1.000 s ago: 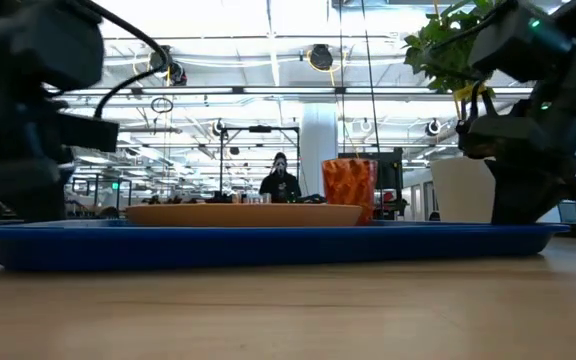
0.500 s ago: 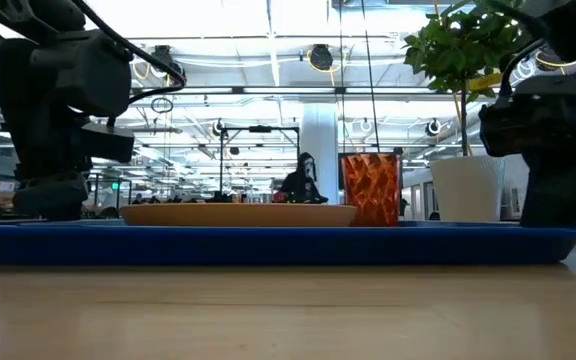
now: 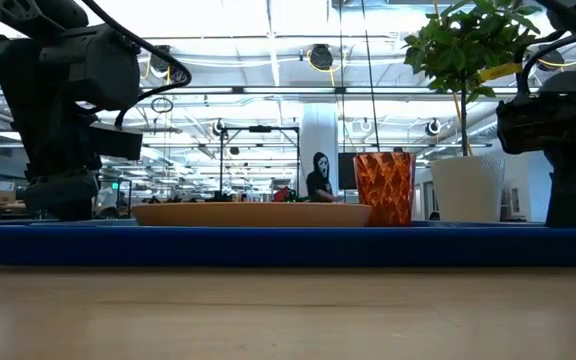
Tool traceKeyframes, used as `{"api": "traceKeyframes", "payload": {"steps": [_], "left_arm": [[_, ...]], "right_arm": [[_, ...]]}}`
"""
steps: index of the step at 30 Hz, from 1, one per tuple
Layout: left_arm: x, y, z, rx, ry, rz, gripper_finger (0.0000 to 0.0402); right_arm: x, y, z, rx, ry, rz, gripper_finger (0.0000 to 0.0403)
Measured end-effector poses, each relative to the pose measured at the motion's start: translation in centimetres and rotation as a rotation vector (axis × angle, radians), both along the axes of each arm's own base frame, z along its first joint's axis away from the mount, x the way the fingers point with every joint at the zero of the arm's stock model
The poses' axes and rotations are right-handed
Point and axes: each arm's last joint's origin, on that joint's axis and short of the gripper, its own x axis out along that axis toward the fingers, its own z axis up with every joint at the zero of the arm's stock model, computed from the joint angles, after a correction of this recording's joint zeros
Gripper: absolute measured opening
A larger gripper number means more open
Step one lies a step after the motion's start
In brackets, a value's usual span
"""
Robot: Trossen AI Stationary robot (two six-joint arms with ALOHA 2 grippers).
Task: Pick and place plate/cup/fork/spoon on tray
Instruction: Adjust the blue tray
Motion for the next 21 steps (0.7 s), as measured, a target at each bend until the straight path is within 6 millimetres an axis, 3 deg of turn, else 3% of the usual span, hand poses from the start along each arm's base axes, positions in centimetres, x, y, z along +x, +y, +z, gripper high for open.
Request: {"api": "traceKeyframes", "payload": {"steps": [7, 21], "left_arm": [[0.1, -0.1, 0.0, -0.011, -0.009, -0.004, 0.0081], [0.5, -0.7, 0.1, -0.037, -0.046, -0.033, 0.0081]], "right_arm": [[-0.3, -0.1, 0.9, -0.001, -0.043, 0.027, 0.0117], [-1.3, -0.9, 1.8, -0.037, -0.037, 0.014, 0.0121]]}}
